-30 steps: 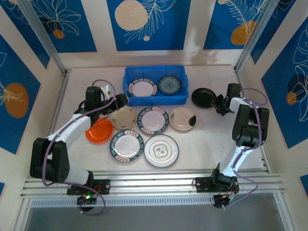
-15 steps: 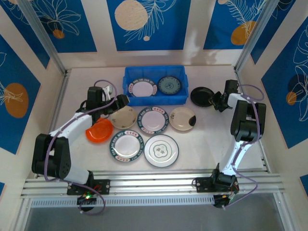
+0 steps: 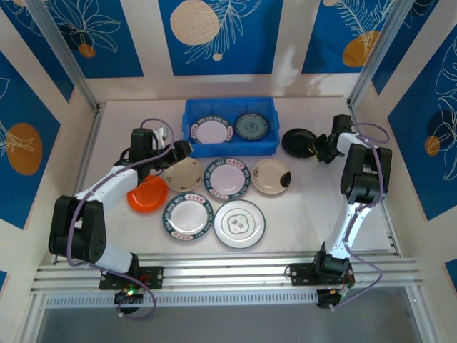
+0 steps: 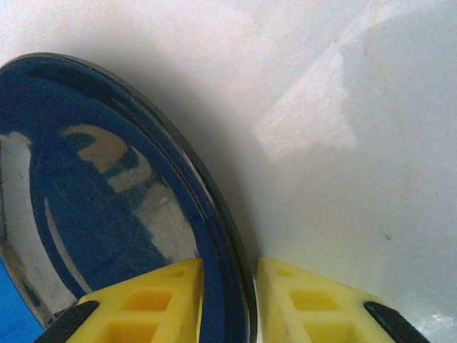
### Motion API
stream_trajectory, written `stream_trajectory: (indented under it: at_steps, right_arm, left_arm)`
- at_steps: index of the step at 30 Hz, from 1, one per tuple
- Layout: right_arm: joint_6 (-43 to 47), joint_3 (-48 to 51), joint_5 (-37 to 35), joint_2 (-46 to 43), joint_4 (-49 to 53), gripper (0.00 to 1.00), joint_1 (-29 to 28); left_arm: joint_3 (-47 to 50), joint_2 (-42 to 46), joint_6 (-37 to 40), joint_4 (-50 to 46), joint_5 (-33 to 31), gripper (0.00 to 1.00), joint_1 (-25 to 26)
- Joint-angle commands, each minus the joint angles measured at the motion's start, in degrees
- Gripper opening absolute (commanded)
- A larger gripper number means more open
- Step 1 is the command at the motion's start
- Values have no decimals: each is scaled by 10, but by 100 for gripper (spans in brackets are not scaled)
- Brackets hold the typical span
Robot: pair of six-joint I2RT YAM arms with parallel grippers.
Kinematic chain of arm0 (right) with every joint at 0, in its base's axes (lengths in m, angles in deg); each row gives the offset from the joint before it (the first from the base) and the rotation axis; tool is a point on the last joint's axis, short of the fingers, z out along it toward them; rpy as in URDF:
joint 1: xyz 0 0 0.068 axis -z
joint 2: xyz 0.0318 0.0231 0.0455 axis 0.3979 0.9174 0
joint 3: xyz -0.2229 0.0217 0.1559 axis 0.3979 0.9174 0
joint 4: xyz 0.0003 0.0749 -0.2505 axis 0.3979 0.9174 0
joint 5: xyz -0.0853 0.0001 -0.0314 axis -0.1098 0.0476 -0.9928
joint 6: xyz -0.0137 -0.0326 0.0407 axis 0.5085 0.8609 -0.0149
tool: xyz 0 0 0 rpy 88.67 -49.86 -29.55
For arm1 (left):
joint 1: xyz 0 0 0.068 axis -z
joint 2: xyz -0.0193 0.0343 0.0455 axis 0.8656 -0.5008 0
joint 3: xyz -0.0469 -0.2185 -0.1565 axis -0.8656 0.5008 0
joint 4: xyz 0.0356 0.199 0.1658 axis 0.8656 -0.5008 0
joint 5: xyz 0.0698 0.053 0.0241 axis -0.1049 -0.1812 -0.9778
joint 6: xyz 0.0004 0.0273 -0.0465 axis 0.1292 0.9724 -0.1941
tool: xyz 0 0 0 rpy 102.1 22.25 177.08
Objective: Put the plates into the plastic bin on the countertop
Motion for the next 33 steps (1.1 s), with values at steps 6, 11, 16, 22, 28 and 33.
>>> stream_trajectory:
  at_steps: [6, 11, 16, 22, 28, 33]
  right_arm:
    - [7, -14, 17, 12, 21, 21, -1]
    - [6, -11, 19, 10, 18, 12, 0]
    - [4, 6, 9, -5, 6, 1, -1]
    - [10, 54, -64, -83, -12, 0, -5]
    - [20, 76, -139, -201, -14, 0, -15]
    - [38, 68, -211, -284, -6, 0, -53]
  left_arm:
    - [4, 7, -2, 23, 13, 76, 2]
    - [10, 15, -2, 24, 12, 76, 3]
    - [12, 30, 0, 18, 8, 76, 3]
    - [-1, 40, 8, -7, 1, 76, 2]
    - [-19, 27, 10, -8, 3, 76, 2]
    - [-36, 8, 4, 2, 4, 75, 6]
